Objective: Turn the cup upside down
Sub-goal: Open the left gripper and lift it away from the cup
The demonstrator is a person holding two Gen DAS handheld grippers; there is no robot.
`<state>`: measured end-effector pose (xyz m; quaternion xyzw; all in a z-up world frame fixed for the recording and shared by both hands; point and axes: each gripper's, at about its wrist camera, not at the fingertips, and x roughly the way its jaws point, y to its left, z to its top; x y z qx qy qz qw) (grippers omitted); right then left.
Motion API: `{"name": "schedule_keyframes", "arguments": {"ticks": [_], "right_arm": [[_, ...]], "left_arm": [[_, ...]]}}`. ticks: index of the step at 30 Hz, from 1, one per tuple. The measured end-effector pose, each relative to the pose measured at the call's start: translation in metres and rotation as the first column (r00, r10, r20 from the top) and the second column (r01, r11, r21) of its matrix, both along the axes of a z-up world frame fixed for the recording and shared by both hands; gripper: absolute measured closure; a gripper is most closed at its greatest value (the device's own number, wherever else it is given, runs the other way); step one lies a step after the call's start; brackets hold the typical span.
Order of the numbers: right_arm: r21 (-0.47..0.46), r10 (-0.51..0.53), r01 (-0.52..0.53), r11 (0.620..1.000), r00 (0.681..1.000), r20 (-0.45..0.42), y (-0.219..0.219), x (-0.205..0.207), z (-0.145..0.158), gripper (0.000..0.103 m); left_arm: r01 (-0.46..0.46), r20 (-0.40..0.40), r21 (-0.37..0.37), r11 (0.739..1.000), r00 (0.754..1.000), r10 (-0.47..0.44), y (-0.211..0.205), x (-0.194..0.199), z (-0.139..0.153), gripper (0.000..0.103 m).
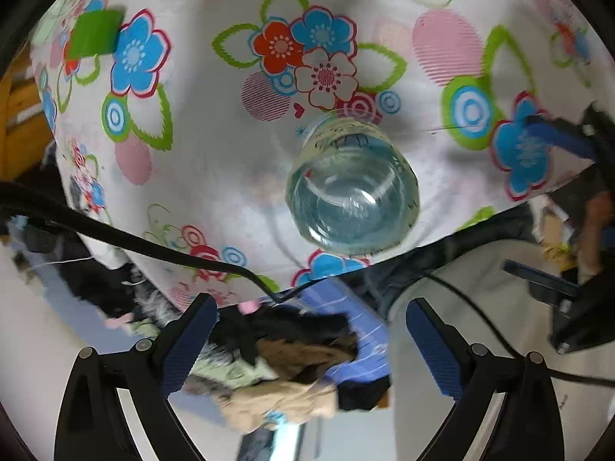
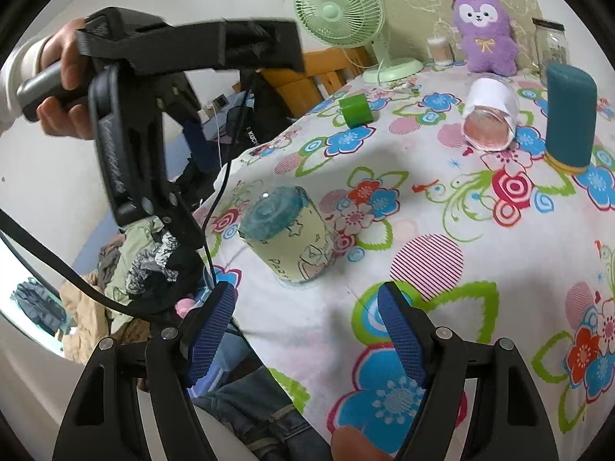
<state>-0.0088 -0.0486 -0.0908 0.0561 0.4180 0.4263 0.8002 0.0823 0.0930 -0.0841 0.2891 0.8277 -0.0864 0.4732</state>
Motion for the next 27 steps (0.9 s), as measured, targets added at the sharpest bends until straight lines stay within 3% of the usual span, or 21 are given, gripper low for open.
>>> {"name": "schedule_keyframes", "arguments": {"ticks": [4, 8, 10, 14, 19, 23, 26, 27], "right_arm": [[-0.031, -0.008, 0.008, 0.999, 1.000, 0.021, 0.010, -0.002, 0.008, 0.024], [-0.083, -0.072, 0.079, 0.993, 0.994, 0.085, 0.018, -0.002, 0.019, 0.021], [-0.096, -0.117, 0.127, 0.987, 0.988, 0.101, 0.020, -0.001, 0.023, 0.014], [-0.152, -0.185, 0.208, 0.966, 0.971, 0.154, 0.023, -0.004, 0.034, 0.011], [-0.221, -0.233, 0.295, 0.930, 0.934, 0.270, 0.035, -0.019, 0.052, 0.002], [-0.244, -0.234, 0.326, 0.913, 0.911, 0.338, 0.049, -0.031, 0.062, 0.000], [-0.242, -0.246, 0.350, 0.905, 0.894, 0.374, 0.058, -0.039, 0.069, 0.000], [-0.233, -0.256, 0.359, 0.904, 0.889, 0.380, 0.059, -0.041, 0.071, 0.000]], "left_arm": [[-0.079, 0.052, -0.124, 0.989, 0.995, 0.086, 0.028, -0.004, 0.019, 0.003], [-0.125, 0.115, -0.257, 0.958, 0.981, 0.159, 0.040, -0.009, 0.034, 0.003], [-0.138, 0.165, -0.325, 0.935, 0.966, 0.199, 0.048, -0.012, 0.044, 0.003], [-0.165, 0.240, -0.408, 0.898, 0.930, 0.280, 0.068, -0.017, 0.054, 0.003], [-0.109, 0.390, -0.491, 0.864, 0.860, 0.330, 0.089, -0.037, 0.067, 0.003], [-0.096, 0.427, -0.560, 0.823, 0.818, 0.386, 0.105, -0.050, 0.066, 0.003], [-0.075, 0.473, -0.602, 0.795, 0.768, 0.431, 0.110, -0.058, 0.071, 0.003], [-0.063, 0.501, -0.624, 0.779, 0.732, 0.461, 0.115, -0.062, 0.074, 0.003]]}}
